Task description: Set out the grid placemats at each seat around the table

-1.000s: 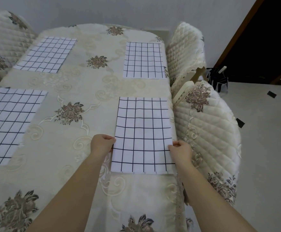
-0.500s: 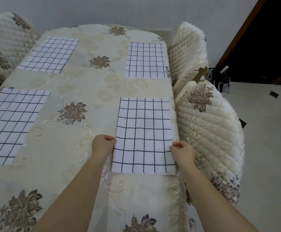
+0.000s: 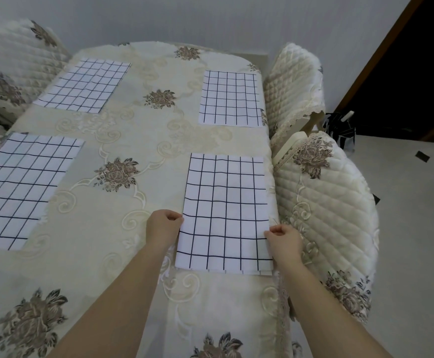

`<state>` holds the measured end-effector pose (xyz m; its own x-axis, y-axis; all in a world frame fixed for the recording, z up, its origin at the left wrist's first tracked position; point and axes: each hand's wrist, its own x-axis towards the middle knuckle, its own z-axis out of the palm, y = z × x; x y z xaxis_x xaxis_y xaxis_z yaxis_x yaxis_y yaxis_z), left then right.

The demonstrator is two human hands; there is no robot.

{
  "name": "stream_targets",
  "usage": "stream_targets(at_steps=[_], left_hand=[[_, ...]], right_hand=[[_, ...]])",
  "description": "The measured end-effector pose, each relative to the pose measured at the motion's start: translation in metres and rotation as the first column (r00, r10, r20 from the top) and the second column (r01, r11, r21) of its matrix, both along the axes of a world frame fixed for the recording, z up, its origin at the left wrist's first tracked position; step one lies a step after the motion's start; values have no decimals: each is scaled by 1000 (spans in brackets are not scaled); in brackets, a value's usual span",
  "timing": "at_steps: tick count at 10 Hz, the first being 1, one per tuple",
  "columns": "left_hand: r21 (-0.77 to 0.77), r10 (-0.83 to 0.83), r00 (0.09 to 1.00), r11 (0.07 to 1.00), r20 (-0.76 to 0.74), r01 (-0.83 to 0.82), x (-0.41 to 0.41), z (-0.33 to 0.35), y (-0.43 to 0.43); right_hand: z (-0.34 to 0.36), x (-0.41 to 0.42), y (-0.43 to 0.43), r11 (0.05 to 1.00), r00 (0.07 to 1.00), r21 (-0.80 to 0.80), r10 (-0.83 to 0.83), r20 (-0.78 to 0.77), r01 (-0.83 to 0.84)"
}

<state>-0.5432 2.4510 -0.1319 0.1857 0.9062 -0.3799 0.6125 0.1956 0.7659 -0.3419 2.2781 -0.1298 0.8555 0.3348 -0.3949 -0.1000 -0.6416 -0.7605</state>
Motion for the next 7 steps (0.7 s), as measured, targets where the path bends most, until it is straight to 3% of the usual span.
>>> stream_targets(at_steps=[3,5,7], left_hand=[[0,21,1000,1000,18,-21,-1,5,-4],[-84,57,992,995,116,-47,-11,1,-5],[-136,175,954,980,244,-145,-25,14,-20]], right_hand=[[1,-2,0,1000,999,-30,-5,33,6],[4,-5,-5,995,993,-87,58,100,-49],[20,-13,-9,995,978,-29,96,186,-93]])
